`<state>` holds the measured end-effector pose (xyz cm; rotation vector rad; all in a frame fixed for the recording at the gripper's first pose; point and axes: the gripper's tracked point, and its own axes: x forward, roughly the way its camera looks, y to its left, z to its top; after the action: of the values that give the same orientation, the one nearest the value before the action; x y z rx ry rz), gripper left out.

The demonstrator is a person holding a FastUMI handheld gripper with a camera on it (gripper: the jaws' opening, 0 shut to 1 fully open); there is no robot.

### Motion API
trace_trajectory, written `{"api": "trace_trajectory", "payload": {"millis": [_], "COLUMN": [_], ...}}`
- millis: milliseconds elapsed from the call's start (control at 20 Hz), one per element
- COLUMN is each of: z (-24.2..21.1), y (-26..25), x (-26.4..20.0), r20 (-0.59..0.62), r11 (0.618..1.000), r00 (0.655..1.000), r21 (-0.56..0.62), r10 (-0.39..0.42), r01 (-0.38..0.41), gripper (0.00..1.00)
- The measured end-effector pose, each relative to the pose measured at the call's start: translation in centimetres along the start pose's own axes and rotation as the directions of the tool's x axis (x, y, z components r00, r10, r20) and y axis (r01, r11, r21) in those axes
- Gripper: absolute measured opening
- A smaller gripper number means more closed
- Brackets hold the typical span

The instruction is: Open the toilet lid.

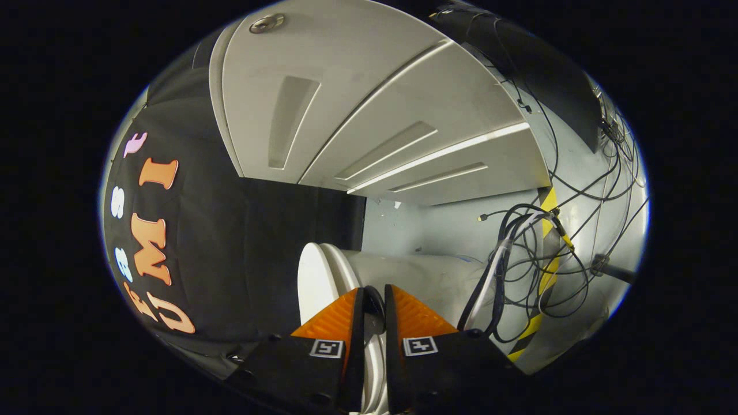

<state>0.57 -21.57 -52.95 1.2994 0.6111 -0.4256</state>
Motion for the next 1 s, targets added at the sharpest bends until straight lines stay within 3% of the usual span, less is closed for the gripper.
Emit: {"api": "trace_trajectory", "payload": {"millis": [50,200,250,650,1000], "z": [0.0,-0.3,-0.1,0.2,-0.7], "y": [0.2,0.8,1.1,6.1,13.8], "x": [0.0,-0.6,-0.3,-2.7,-6.0], "r20": [0.012,0.035,0.045,0.103,0.209], "r11": [1.0,0.999,0.998,0.992,0.975], "r00": [1.0,0.999,0.998,0.995,0.973], "r21": [-0.007,-0.038,-0.044,-0.13,-0.215], "r10": [-0.008,-0.035,-0.043,0.01,0.095], "r01": [0.008,0.036,0.045,0.003,-0.049], "gripper": [0.15,0.15,0.08,0.08,0.08]}}
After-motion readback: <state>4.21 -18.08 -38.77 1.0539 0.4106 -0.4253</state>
